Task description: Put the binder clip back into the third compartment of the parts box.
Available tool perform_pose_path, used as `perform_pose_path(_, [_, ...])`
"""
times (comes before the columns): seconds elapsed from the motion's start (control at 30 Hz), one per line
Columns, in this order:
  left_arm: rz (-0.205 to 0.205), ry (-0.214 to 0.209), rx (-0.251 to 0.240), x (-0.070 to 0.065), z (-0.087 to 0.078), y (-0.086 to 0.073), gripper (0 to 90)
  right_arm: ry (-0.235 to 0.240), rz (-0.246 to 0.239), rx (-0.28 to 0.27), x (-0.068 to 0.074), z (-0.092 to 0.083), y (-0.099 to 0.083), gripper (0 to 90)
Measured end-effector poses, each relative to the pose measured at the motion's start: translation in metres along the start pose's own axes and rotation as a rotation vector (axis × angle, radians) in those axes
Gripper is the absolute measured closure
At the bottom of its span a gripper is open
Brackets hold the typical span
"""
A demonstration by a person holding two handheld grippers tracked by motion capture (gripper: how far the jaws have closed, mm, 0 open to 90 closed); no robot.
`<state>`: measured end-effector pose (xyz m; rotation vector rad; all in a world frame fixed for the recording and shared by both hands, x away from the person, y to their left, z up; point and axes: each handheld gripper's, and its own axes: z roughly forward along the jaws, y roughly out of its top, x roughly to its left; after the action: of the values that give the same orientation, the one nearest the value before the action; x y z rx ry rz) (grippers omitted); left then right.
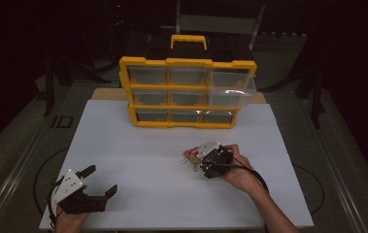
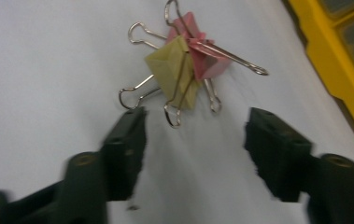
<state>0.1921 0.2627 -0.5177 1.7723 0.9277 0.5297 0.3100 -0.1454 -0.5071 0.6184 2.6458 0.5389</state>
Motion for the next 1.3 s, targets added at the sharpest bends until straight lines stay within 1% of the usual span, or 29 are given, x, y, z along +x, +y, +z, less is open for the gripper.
perform_pose_path(0.17, [0.000,-0.001,0.002,0.000,0.000,0.000,0.1,0.020,-0.036,0.015,0.002,0.008,0.003,56.4])
perform_pose_path(0.27, [0.000,-0.002,0.003,0.000,0.000,0.000,0.1,0.026,-0.061,0.027,0.003,0.013,0.004,65.9])
perform_pose_path(0.3, [-0.001,-0.001,0.002,0.000,0.000,0.000,0.1,0.023,-0.073,0.032,0.003,0.015,0.005,70.5])
perform_pose_path(0.33, [-0.002,-0.001,0.002,0.000,0.000,0.000,0.1,0.025,-0.075,0.031,0.004,0.016,0.005,73.3])
perform_pose_path(0.4, [-0.005,0.000,0.002,0.001,0.000,-0.001,0.1,0.030,-0.084,0.028,0.003,0.017,0.005,78.8])
perform_pose_path(0.43, [-0.005,0.000,0.002,0.001,0.000,-0.001,0.1,0.024,-0.092,0.028,0.003,0.016,0.005,83.2])
perform_pose_path(0.53, [-0.004,0.001,0.002,0.001,0.000,-0.001,0.1,0.017,-0.107,0.020,0.002,0.012,0.004,87.6])
perform_pose_path(0.6, [-0.004,0.000,0.002,0.001,0.000,-0.001,0.1,0.017,-0.109,0.018,0.001,0.011,0.003,88.2])
perform_pose_path(0.77, [0.000,-0.002,0.007,0.000,0.002,-0.001,0.1,0.051,-0.097,0.009,-0.003,0.002,-0.001,88.7])
perform_pose_path(0.87, [-0.001,-0.001,0.008,0.000,0.002,-0.001,0.1,0.076,-0.081,0.002,-0.005,-0.003,0.000,88.7])
perform_pose_path(0.93, [-0.001,-0.001,0.008,0.000,0.001,-0.001,0.1,0.074,-0.083,0.005,-0.007,-0.008,0.002,88.7])
perform_pose_path(1.07, [-0.002,-0.001,0.006,0.000,0.001,-0.001,0.1,0.090,-0.090,-0.011,-0.011,-0.021,0.010,88.7])
perform_pose_path(1.2, [-0.003,-0.001,0.005,0.001,0.001,-0.001,0.1,0.110,-0.082,-0.029,-0.018,-0.034,0.017,88.7])
perform_pose_path(1.3, [-0.006,-0.001,0.001,0.001,0.000,-0.001,0.1,0.118,-0.073,-0.048,-0.026,-0.043,0.022,88.7])
